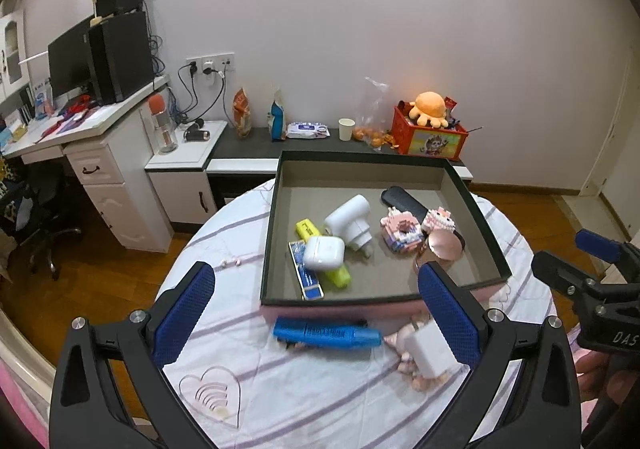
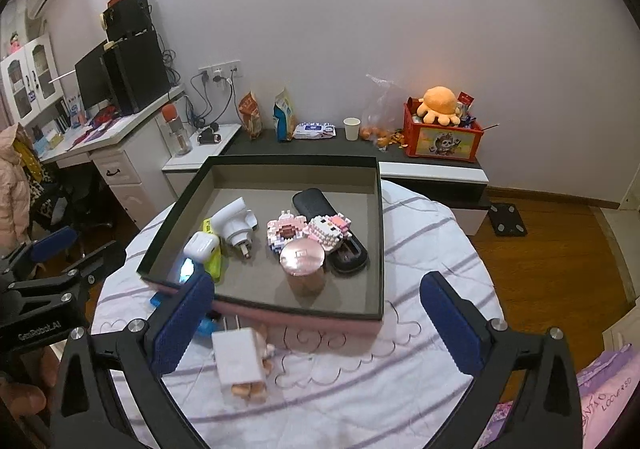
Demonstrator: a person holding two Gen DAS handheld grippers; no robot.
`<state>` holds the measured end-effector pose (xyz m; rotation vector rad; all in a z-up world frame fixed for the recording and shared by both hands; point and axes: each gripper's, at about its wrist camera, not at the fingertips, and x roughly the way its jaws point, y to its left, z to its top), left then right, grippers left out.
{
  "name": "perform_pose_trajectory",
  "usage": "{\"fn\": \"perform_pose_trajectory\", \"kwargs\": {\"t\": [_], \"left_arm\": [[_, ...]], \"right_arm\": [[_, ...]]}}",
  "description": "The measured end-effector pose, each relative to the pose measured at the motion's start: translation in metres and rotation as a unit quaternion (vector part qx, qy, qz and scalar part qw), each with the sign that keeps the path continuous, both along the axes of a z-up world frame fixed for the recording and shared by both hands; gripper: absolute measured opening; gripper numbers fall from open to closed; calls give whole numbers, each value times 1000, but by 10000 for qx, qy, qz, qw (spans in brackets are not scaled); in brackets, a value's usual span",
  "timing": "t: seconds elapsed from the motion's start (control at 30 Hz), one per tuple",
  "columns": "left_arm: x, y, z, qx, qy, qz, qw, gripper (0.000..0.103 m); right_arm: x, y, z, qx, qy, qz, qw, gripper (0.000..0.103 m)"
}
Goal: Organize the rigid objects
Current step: 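Withdraw both tools from the box back over the table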
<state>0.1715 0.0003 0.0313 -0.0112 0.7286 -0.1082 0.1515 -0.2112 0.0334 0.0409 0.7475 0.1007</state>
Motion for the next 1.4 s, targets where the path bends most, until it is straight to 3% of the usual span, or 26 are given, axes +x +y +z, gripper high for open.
{"fn": "perform_pose_trajectory", "kwargs": {"t": [0.6,1.2,1.4], "left_arm": [[-50,2,-9,67,60,105,9999,103],[-53,4,-6,79,68,161,9998,103],[-47,8,-21,88,218,207,9995,103]], "right_arm": [[-51,0,-10,108,22,-12,9999,103],[-56,0,-9,70,46,-6,10000,103],[-49,2,-25,63,261,39,9996,103]]}}
